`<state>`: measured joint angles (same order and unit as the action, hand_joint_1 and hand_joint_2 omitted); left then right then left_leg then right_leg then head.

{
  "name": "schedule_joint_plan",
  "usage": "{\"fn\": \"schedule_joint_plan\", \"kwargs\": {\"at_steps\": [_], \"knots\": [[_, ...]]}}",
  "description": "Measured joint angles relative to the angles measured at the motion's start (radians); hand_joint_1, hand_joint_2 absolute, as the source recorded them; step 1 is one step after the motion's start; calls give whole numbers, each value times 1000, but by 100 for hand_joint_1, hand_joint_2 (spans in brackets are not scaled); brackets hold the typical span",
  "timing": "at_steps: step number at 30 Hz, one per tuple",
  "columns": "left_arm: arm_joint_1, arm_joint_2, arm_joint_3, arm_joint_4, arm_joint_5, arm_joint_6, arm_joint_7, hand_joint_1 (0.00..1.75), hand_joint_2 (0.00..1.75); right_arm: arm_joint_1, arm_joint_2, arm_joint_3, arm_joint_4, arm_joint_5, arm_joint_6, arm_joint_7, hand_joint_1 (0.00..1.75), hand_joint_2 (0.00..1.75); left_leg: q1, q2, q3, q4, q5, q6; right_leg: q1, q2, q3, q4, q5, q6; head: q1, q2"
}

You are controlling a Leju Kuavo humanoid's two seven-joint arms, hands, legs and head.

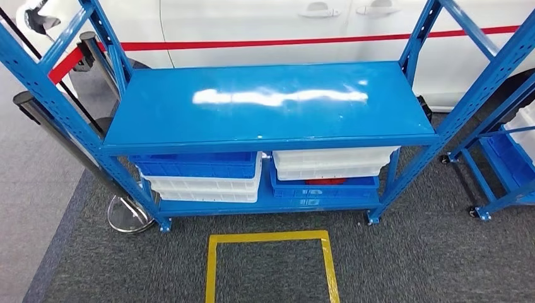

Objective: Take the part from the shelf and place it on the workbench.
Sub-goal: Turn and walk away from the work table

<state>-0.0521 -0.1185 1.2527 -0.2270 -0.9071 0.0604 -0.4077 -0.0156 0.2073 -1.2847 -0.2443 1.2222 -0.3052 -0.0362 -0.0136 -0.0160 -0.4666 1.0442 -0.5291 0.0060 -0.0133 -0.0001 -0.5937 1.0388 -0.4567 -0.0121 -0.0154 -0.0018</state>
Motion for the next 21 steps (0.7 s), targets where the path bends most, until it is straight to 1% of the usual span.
{"fn": "schedule_joint_plan", "kwargs": {"at_steps": [1, 2, 4, 5, 6, 7, 8, 9, 10, 11, 12, 13, 14, 15, 16, 17, 18, 19, 20, 21], "knots": [[-1, 1, 1, 0, 0, 0, 0, 0, 0, 0, 0, -1, 0, 0, 0, 0, 0, 0, 1, 1, -13, 30, -5, -6, -3, -1, 12, -4, -5, -5, -3, 0], [-2, 1, 2, 0, -1, 1, 1, 0, 0, -1, 0, -2, -1, 1, 1, 0, 0, 0, 5, 3, -38, 75, -20, -11, -5, -2, 22, -6, -10, -9, -5, 0], [-4, 1, 4, 0, -2, 1, 1, 0, 0, -3, -1, -3, -1, 1, 1, 0, 0, 0, 14, 6, -114, 187, -71, -24, -5, -2, 35, -7, -23, -12, -8, 0], [-3, 1, 5, 0, -3, 1, 1, 0, 0, -3, -1, -3, -1, 1, 1, 0, 0, 0, 19, 7, -149, 226, -96, -29, -6, -1, 42, -7, -31, -11, -8, 0], [-2, 0, 6, 0, -3, 1, 1, 0, 0, -2, -1, -4, -1, 1, 1, 0, 0, 0, 23, 8, -173, 240, -106, -34, -7, -1, 51, -7, -40, -8, -8, 0], [0, 0, 6, 0, -3, 1, 1, 0, 0, -1, -1, -4, -1, 1, 1, 0, 0, 0, 25, 9, -181, 223, -94, -36, -9, 0, 63, -7, -49, -6, -8, 0], [1, 0, 6, 0, -4, 1, 1, 0, 0, -1, -1, -5, -1, 2, 2, 0, 0, 0, 27, 10, -177, 177, -59, -38, -11, 0, 77, -7, -58, -2, -8, 0], [3, 0, 7, 0, -6, 1, 1, 0, 0, 0, -1, -5, -1, 2, 2, 1, 0, 0, 28, 11, -165, 114, -5, -38, -13, 0, 89, -7, -67, 3, -8, 0], [4, 0, 7, 0, -9, 3, 2, 0, 0, 0, -1, -5, -1, 3, 2, 1, 0, 0, 26, 13, -156, 61, 39, -37, -14, 0, 100, -6, -76, 8, -8, 0], [5, 0, 7, 0, -12, 5, 4, 0, 0, -1, -1, -6, -1, 4, 1, 1, 0, 0, 23, 14, -148, 24, 71, -32, -14, 1, 106, -5, -83, 15, -8, 0], [5, 0, 7, 0, -15, 8, 7, 0, 0, -3, -1, -6, -1, 4, 1, 1, 0, 0, 20, 15, -146, 7, 88, -24, -14, 1, 109, -6, -90, 22, -8, 0], [4, 0, 7, 0, -18, 12, 10, 0, 0, -5, -1, -6, -1, 5, 1, 2, 0, 0, 16, 16, -146, 8, 85, -14, -14, 1, 112, -9, -94, 30, -8, 0], [3, 0, 7, 0, -20, 15, 12, 0, 0, -8, -1, -7, -1, 6, 1, 2, 0, 0, 17, 14, -142, 4, 87, -4, -13, 1, 116, -15, -99, 37, -8, 0], [2, 0, 7, 0, -23, 17, 14, 0, 0, -9, -1, -7, -1, 6, 2, 1, 0, 0, 18, 13, -136, -3, 89, 3, -14, 0, 122, -15, -104, 43, -8, 0], [1, -1, 7, 0, -25, 20, 16, 0, 0, -10, -1, -7, -2, 7, 2, 1, 0, 0, 20, 13, -129, -12, 89, 11, -13, 0, 119, -2, -115, 46, -8, 0], [0, -1, 7, 0, -26, 22, 17, 0, 0, -11, -1, -8, -2, 7, 2, 1, 0, 0, 22, 13, -122, -21, 89, 18, -13, 0, 104, 32, -135, 47, -7, 0], [-1, -1, 7, 0, -29, 24, 19, 0, 0, -10, -1, -10, -2, 8, 2, 1, 0, 0, 21, 13, -116, -25, 88, 24, -12, 0, 74, 89, -162, 47, -7, 0], [-1, -1, 7, 0, -32, 26, 21, 0, 0, -10, -1, -11, -2, 8, 2, 1, 0, 0, 19, 13, -112, -27, 84, 29, -11, 0, 33, 157, -190, 47, -7, 0], [-2, -2, 7, 0, -36, 27, 24, 0, 0, -9, -1, -12, -2, 9, 2, 1, 0, 0, 16, 13, -109, -27, 81, 32, -10, 0, -7, 217, -207, 47, -7, 0], [-2, -2, 7, 0, -40, 29, 26, 0, 0, -9, -1, -13, -2, 10, 2, 1, 0, 0, 13, 12, -105, -26, 77, 34, -9, 0, -37, 253, -207, 46, -7, 0]]}}
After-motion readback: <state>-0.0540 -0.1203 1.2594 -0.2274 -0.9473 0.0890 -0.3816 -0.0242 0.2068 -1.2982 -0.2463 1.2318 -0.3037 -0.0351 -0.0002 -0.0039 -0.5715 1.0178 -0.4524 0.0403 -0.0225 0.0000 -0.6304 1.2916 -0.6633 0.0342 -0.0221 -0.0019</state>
